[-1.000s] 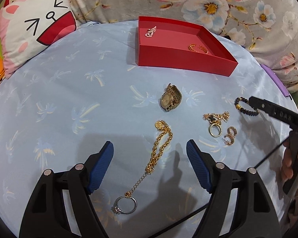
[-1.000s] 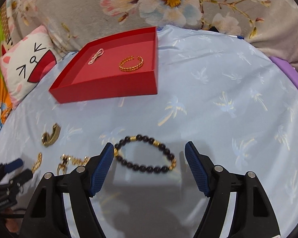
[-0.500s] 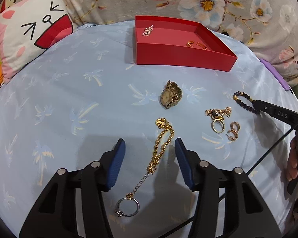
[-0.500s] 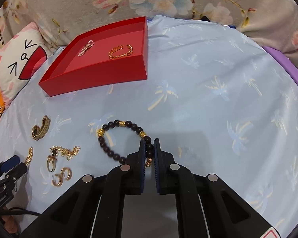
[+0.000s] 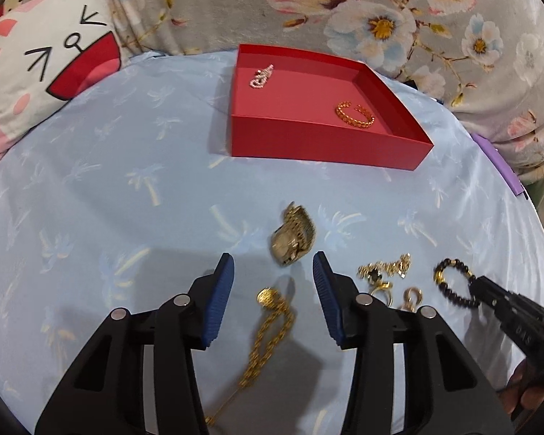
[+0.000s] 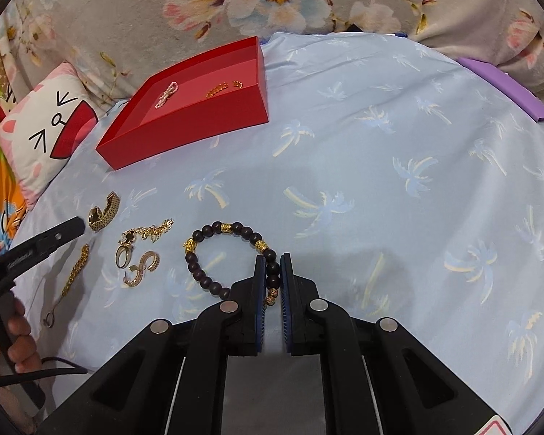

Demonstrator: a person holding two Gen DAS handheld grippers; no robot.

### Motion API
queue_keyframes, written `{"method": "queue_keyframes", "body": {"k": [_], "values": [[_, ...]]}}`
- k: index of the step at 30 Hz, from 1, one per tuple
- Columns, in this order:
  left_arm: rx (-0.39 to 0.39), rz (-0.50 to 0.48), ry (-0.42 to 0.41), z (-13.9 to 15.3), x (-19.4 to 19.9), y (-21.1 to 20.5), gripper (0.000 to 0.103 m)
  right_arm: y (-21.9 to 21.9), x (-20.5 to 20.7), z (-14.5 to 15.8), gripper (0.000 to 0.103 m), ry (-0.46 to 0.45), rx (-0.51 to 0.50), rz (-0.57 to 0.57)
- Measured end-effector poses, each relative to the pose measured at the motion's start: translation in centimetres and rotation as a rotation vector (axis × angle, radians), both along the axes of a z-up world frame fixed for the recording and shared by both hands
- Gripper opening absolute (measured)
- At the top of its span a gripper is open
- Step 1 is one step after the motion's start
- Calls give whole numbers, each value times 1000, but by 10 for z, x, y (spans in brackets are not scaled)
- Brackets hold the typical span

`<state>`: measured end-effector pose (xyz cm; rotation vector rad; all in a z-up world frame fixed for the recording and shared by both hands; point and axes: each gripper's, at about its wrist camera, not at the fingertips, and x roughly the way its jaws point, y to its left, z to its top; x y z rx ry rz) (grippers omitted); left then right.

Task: Organize jewelry
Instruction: 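Grasp the chunky gold ring with the left gripper while the right gripper lifts the bracelet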

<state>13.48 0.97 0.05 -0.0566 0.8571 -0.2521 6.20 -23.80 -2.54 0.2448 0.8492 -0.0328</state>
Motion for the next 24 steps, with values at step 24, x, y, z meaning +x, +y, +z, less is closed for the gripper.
{"method": "queue_keyframes", "body": {"k": [24], "values": [[-26,-89,-30,36,-8,-17,15,4,-3,40,7,-74,14,30]]}}
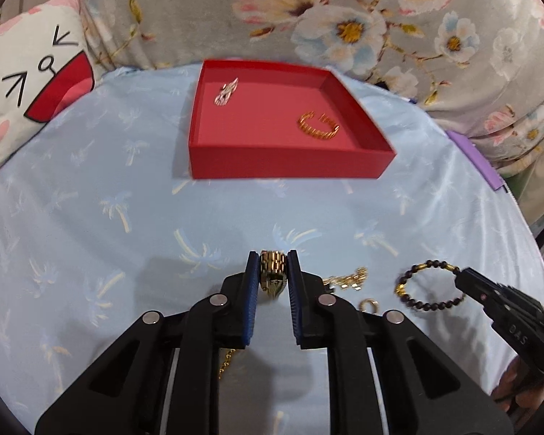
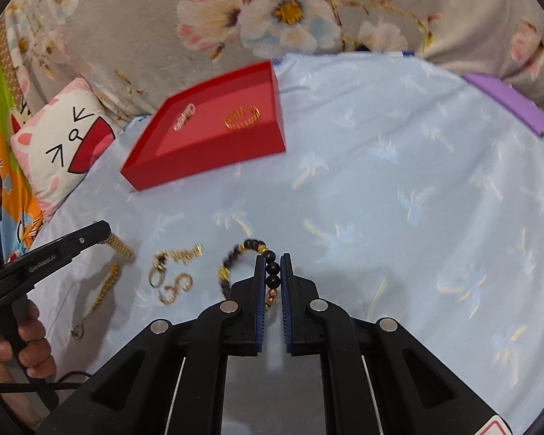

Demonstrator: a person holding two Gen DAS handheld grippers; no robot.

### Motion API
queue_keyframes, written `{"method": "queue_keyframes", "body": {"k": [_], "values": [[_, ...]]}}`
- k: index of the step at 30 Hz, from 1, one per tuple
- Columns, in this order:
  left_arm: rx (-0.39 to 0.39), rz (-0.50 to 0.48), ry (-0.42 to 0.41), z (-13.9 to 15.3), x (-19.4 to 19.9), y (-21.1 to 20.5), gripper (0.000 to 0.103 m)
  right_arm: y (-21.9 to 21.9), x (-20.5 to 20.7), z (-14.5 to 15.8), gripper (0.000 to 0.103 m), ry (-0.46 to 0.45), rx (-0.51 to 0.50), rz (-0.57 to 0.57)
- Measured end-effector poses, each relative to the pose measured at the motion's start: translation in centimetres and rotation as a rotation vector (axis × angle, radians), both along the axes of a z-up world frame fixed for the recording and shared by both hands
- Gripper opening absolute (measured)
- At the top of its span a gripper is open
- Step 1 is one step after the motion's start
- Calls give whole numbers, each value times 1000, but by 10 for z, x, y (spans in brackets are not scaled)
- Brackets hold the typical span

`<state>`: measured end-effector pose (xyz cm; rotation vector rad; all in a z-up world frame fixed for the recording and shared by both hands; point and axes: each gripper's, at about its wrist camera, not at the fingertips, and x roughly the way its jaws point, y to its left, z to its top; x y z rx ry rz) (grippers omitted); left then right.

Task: Organize jewelry
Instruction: 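Grasp the chunky gold ring with the left gripper while the right gripper lifts the bracelet, then lower both held pieces into the red box and open both grippers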

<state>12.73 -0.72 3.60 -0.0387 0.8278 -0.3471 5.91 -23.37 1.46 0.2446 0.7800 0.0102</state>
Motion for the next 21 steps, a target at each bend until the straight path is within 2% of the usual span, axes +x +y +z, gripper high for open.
{"method": "queue_keyframes", "body": {"k": [4,7,13,17,21], "values": [[-46,-42,-42,36,2,2,15,7,13,40,7,-70,-52,34],[-65,-46,-77,61,17,2,15,11,32,69,7,-118,-43,63],[-51,-13,-145,95,73,-4,15,26,94,113,7,-181,-5,121],[-60,21,-135,94,117,-7,15,42,140,113,7,-160,40,159],[-45,36,-104,77,152,-11,15,57,183,88,7,-103,86,177]]}}
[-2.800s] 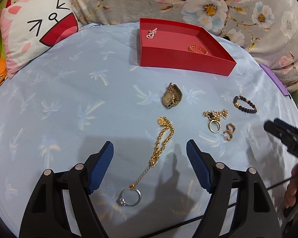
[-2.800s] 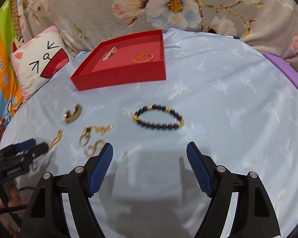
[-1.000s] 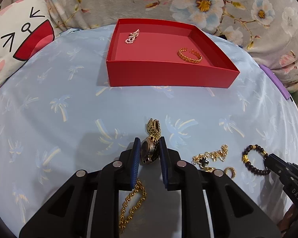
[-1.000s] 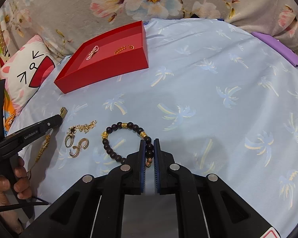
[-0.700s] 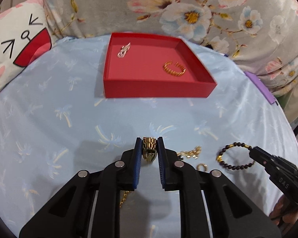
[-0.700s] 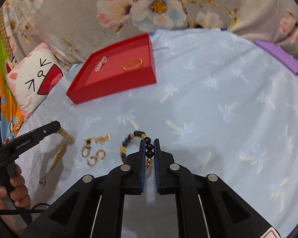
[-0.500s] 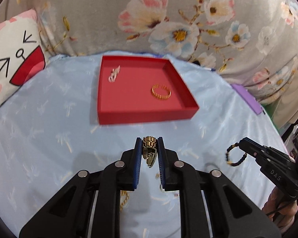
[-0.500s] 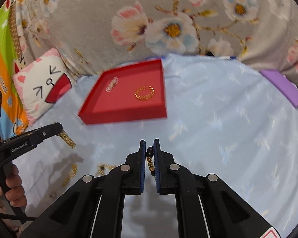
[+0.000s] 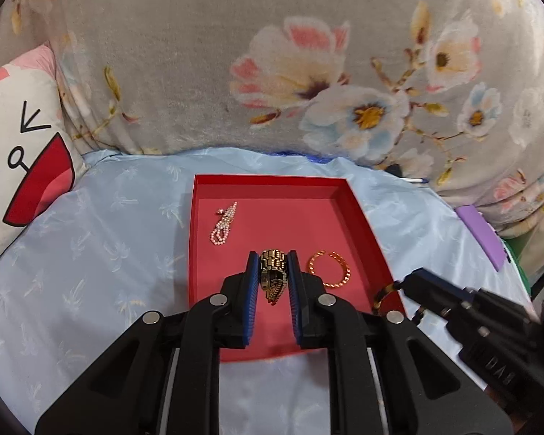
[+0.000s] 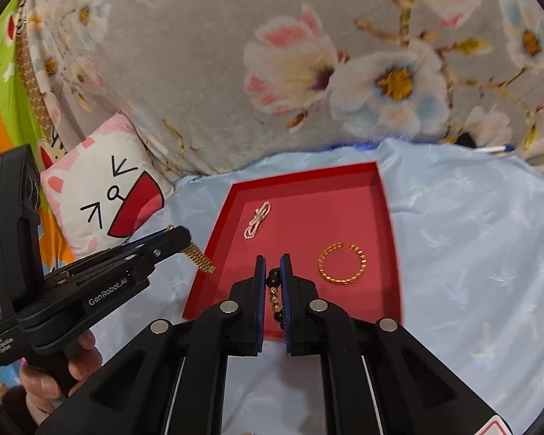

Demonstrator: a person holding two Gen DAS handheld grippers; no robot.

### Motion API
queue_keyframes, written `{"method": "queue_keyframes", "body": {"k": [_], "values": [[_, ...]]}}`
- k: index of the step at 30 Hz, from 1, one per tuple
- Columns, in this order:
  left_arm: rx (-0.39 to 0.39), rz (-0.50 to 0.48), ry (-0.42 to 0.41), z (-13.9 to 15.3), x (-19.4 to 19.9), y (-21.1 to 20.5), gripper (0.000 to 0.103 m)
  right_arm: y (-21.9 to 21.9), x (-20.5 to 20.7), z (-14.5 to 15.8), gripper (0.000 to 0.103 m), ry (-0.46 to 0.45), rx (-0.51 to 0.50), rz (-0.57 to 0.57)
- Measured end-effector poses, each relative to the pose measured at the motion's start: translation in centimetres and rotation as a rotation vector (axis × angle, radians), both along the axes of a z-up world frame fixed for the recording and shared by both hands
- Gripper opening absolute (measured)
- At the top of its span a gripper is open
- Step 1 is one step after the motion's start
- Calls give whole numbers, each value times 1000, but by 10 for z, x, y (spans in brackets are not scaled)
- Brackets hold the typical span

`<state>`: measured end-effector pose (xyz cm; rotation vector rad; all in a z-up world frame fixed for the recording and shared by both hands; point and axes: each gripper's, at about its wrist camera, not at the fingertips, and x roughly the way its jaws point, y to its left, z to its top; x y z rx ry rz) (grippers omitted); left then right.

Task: Organize jewelry
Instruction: 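Lower both held pieces into the red box and open both grippers, then withdraw both grippers from the box toward the remaining jewelry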

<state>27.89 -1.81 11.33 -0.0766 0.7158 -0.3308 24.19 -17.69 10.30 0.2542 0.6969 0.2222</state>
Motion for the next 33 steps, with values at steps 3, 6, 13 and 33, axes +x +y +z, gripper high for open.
{"method": "queue_keyframes", "body": {"k": [3,6,13,33], "values": [[16,15,38,-19,20,-2,15,4,25,-26,7,60,38,6],[31,24,73,-37,34,-3,15,4,42,-46,7,111,59,14],[42,61,101,-63,49,-1,22,-5,54,-76,36,176,-23,-47],[-9,135,57,-51,-103,64,71,-10,-173,-71,52,52,-135,-49]]}}
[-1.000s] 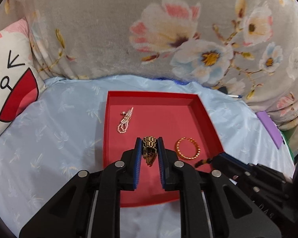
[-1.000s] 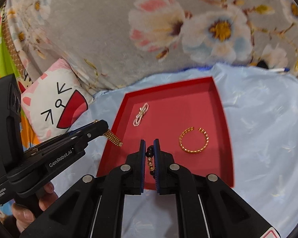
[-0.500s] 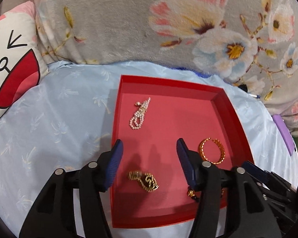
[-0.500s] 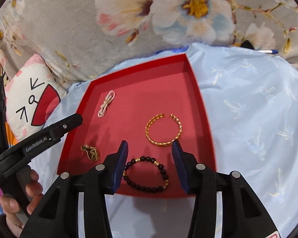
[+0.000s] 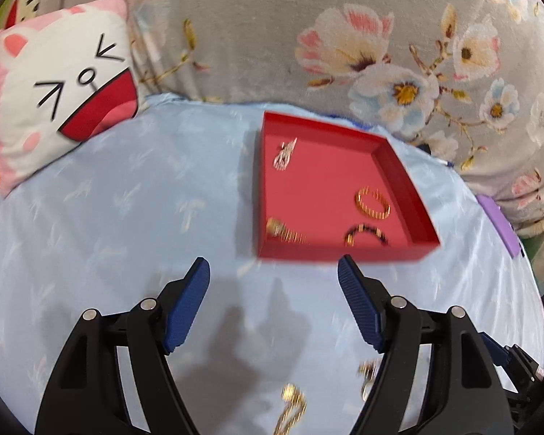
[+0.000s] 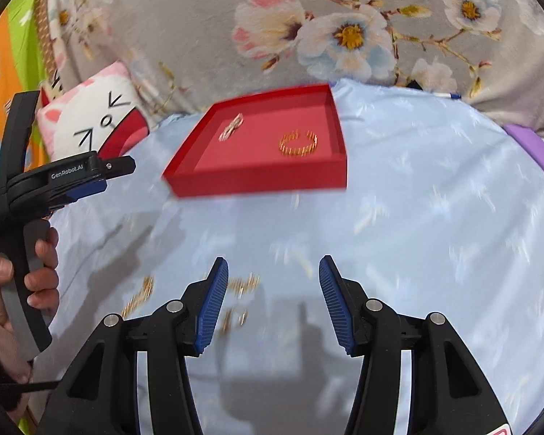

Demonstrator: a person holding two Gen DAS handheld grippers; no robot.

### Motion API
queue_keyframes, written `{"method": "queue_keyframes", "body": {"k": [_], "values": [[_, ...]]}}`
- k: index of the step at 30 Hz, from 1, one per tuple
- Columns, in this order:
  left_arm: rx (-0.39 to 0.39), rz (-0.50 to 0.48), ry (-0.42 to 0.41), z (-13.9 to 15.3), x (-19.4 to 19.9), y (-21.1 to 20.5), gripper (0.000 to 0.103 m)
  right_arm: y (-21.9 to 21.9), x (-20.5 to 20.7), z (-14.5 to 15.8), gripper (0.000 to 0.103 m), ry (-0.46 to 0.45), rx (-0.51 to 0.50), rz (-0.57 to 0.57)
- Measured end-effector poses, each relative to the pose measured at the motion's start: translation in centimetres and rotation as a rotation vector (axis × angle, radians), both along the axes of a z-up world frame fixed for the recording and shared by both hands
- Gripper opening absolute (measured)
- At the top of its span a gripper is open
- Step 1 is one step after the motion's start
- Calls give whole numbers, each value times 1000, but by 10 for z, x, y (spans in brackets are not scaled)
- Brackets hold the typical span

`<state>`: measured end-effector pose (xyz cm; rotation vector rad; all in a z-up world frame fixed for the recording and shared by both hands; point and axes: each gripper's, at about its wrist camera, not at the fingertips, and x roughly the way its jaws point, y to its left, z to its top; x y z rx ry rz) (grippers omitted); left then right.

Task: Organize jewelry
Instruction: 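Withdraw both grippers from the box toward the remaining jewelry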

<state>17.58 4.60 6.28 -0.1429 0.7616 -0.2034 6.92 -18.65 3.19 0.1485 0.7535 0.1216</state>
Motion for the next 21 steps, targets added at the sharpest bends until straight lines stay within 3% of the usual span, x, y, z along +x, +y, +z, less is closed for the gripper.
{"method": "queue_keyframes", "body": {"k": [7,13,19,21], "values": [[51,-46,73,-39,-73,1,71,15,-53,-30,52,80,25,20],[143,-69,90,-65,-97,-10,70,25,-69,-39,52,99,46,26],[151,-78,102,-73,-90,-15,52,32,-70,-37,52,93,30,37],[172,-86,99,-76,-87,-20,42,31,-68,-38,52,96,34,34]]}}
